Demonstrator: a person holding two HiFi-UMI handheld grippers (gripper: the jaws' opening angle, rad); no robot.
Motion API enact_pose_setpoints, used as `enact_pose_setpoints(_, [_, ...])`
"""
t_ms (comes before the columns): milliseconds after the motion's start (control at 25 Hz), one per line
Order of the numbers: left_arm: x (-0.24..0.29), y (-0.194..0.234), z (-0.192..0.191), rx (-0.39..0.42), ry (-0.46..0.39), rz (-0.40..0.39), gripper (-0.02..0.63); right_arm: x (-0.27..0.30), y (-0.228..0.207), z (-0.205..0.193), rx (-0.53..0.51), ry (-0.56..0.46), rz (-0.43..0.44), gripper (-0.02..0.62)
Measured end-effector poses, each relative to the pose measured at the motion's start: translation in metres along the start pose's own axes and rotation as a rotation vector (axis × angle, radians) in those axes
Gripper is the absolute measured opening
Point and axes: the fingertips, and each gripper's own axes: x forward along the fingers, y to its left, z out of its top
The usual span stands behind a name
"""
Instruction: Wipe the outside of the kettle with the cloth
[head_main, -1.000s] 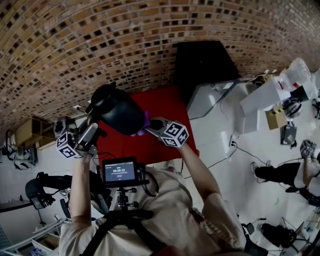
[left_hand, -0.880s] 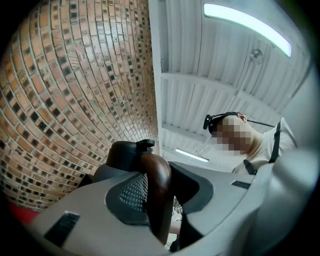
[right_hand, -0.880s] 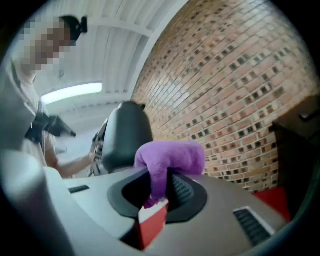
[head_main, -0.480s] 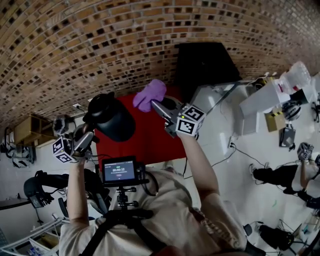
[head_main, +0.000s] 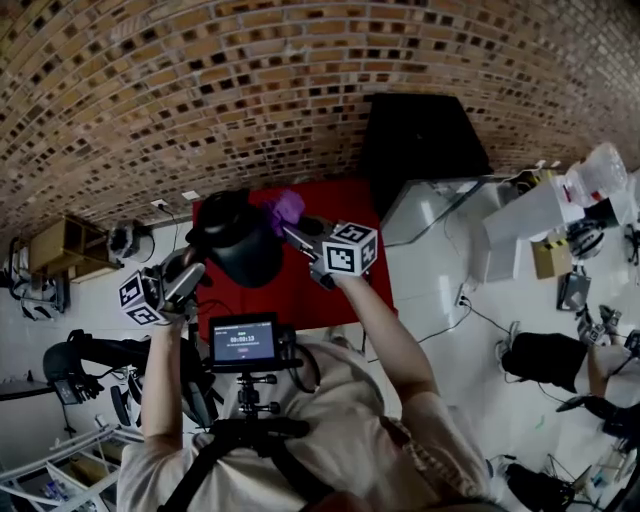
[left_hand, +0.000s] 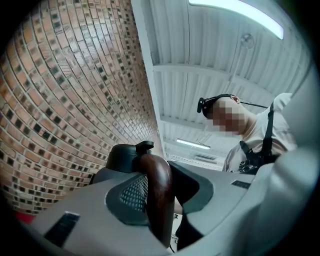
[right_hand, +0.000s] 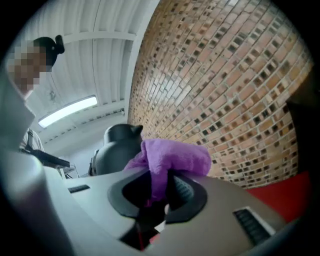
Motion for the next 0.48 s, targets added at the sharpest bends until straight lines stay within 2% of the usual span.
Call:
enact_pose_setpoints(120, [-0.011, 0.004, 0.002, 0.002, -0.010, 0.024, 0.106, 0.004, -0.011, -0.043, 0.044, 0.074, -0.015, 0.071])
enact_pose_setpoints(320, [-0.026, 0.013, -0.001, -0.009, -0.026, 0.070, 0.106, 0.001, -0.020, -0.125, 0.109, 0.261, -0.036, 0.072])
enact_pose_setpoints(480, [-0.033, 0.023, 0.001, -0.021, -0.072, 0.112, 0.106, -0.024, -0.023, -0.147, 0.233, 0.218, -0.030, 0.072])
